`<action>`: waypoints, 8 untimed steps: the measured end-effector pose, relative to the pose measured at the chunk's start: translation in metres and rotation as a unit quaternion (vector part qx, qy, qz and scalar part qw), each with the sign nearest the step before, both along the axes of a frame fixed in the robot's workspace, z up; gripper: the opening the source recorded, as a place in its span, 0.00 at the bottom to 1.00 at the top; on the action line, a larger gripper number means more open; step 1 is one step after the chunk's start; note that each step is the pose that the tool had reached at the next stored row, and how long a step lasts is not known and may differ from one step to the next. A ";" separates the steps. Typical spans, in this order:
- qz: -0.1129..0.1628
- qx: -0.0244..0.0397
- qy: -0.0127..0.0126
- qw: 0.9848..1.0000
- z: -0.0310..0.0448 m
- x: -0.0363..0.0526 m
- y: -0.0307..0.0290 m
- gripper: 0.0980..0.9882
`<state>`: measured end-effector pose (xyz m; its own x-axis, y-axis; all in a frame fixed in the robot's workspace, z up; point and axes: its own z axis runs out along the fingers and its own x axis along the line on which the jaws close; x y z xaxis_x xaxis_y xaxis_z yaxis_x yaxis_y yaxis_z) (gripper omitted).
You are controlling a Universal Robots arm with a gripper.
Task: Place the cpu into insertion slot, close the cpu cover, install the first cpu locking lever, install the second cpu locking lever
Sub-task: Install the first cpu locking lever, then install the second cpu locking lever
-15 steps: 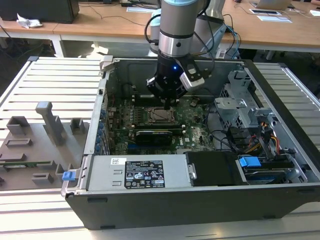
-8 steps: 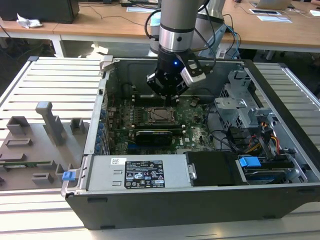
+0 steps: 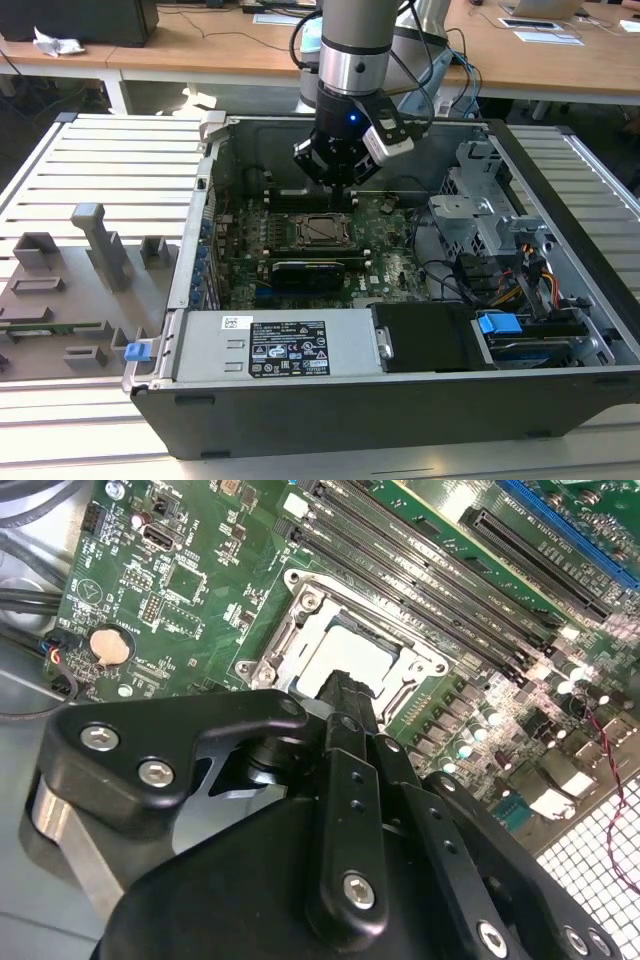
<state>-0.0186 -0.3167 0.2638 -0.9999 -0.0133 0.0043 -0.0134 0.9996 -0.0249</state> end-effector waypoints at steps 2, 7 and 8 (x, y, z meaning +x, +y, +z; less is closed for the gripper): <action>0.000 0.000 0.000 1.000 0.0003 0.0000 0.0000 0.01; 0.000 0.000 0.000 1.000 0.0006 0.0000 0.0000 0.01; 0.000 0.000 0.000 1.000 0.0007 0.0000 0.0000 0.01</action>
